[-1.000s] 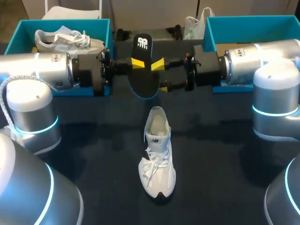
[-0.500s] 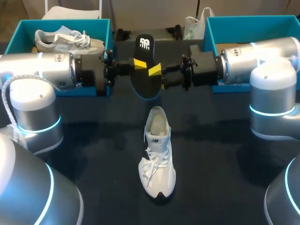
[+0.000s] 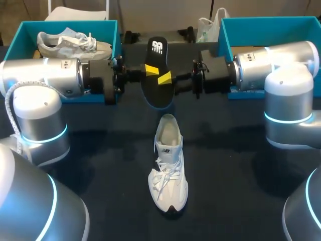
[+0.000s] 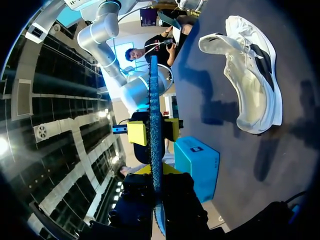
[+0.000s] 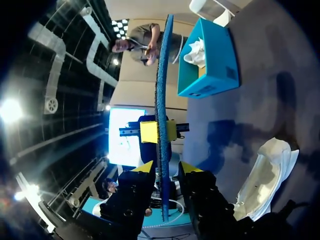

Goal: Take the shoe out of the shoebox, open the shoe tongue, remove and reinsert the insole, then place the shoe into the shoebox

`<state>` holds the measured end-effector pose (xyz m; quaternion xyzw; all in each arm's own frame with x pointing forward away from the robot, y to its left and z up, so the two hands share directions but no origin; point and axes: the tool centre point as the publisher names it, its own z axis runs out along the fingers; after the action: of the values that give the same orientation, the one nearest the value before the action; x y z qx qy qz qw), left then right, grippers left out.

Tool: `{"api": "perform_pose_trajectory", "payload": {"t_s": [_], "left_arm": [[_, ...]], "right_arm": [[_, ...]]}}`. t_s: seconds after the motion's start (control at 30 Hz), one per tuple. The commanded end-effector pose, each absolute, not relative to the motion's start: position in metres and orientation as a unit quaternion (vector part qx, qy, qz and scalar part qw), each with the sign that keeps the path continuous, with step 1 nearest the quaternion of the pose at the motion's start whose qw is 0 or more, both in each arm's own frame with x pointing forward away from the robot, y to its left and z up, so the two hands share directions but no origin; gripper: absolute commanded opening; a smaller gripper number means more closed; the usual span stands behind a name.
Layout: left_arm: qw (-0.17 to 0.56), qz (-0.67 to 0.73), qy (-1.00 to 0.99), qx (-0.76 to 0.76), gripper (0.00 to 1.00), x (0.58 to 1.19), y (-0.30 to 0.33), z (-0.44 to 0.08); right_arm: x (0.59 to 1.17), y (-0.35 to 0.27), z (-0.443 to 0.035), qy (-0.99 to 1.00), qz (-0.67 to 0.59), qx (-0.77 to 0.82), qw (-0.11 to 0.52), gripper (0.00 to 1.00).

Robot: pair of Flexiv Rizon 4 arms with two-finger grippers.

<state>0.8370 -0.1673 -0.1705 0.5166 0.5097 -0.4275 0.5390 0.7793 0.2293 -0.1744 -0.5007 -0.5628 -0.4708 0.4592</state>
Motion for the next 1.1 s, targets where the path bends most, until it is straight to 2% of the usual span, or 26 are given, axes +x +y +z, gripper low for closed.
{"api": "perform_pose_trajectory", "payload": {"t_s": [0.03, 0.3, 0.5, 0.83, 0.87, 0.9, 1.1], "left_arm": [[0.539, -0.428, 0.508, 0.518, 0.0, 0.8386, -0.1696, -0.1728], [0.539, -0.425, 0.507, 0.521, 0.0, 0.8396, -0.1717, -0.1751], [0.541, -0.422, 0.507, 0.521, 0.0, 0.8404, -0.1738, -0.1766], [0.541, -0.424, 0.507, 0.519, 0.0, 0.8408, -0.1747, -0.1776], [0.541, -0.425, 0.507, 0.519, 0.0, 0.8407, -0.1748, -0.1779], [0.541, -0.425, 0.507, 0.519, 0.0, 0.8406, -0.175, -0.1782], [0.539, -0.425, 0.509, 0.52, 0.0, 0.84, -0.176, -0.1795]], "right_arm": [[0.7786, 0.2307, -0.1759, -0.562, -0.471, -0.502, 0.459, 0.3], [0.7792, 0.231, -0.1784, -0.56, -0.47, -0.499, 0.466, 0.27], [0.781, 0.2308, -0.1786, -0.56, -0.468, -0.497, 0.469, 0.2], [0.7829, 0.2302, -0.1789, -0.56, -0.47, -0.494, 0.47, 0.19], [0.7831, 0.2302, -0.1791, -0.56, -0.47, -0.494, 0.47, 0.17], [0.7834, 0.23, -0.1794, -0.559, -0.471, -0.494, 0.471, 0.0], [0.7843, 0.2304, -0.1812, -0.556, -0.477, -0.492, 0.471, 0.0]]}}
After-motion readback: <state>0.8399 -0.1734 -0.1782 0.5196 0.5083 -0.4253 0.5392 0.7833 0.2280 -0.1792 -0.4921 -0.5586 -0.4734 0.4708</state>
